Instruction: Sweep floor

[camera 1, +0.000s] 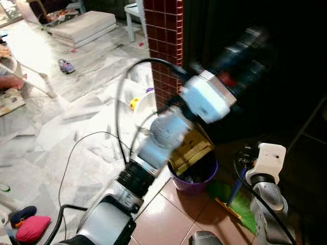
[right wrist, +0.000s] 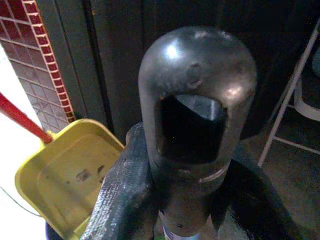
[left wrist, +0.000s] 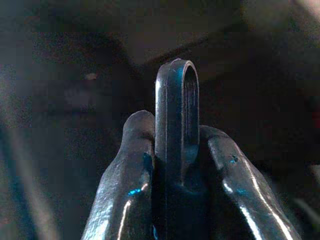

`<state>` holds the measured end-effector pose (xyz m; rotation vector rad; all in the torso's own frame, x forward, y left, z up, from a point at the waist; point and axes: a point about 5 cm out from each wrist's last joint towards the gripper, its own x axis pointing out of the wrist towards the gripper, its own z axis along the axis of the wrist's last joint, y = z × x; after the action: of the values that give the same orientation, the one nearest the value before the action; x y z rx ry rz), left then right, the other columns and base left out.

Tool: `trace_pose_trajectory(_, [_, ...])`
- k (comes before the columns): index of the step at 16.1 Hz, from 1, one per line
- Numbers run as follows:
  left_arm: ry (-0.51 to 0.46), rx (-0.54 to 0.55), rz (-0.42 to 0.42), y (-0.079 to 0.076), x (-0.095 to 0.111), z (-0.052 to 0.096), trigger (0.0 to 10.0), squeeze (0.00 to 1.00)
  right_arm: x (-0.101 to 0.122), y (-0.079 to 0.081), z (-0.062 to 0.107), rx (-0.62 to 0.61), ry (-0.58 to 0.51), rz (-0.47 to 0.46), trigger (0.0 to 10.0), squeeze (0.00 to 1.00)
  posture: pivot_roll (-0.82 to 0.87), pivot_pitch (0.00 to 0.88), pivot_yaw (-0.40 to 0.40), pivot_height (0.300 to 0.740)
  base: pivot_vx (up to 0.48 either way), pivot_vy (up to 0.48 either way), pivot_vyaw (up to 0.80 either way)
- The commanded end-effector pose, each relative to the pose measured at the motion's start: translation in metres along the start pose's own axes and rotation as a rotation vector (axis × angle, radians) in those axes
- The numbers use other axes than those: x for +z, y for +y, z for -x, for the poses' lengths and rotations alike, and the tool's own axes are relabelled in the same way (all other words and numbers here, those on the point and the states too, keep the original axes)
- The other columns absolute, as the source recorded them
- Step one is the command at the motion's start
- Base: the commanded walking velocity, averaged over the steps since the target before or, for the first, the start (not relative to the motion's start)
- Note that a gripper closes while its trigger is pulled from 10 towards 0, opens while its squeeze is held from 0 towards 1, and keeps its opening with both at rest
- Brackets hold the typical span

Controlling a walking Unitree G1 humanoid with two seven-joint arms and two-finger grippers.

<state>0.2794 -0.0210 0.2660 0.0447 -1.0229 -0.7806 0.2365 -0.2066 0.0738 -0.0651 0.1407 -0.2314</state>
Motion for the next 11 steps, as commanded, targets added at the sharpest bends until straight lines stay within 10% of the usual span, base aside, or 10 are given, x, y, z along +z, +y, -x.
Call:
trace_pose_trajectory(1, [-0.024,0.063,-0.050,0.016,0.006,-0.010,10.0,0.00,-0.018,0.011,0.003,0.041,0.095,-0.053,10.0,0.00,-0.23,0.000,0.124,0.740,0.000,0.000,0.00])
trace_pose_trajectory(5, [-0.047,0.464,-0.090,0.104,0.029,-0.028,10.0,0.00,-0.019,0.011,-0.002,0.053,0.095,-0.049,10.0,0.00,-0.20,0.000,0.106,0.740,0.000,0.000,0.00])
trace_pose_trajectory(11, [-0.177,0.660,-0.255,0.168,0.080,-0.046,10.0,0.00,-0.019,0.018,-0.012,0.077,0.087,-0.045,10.0,0.00,-0.17,0.000,0.090,0.740,0.000,0.000,0.00])
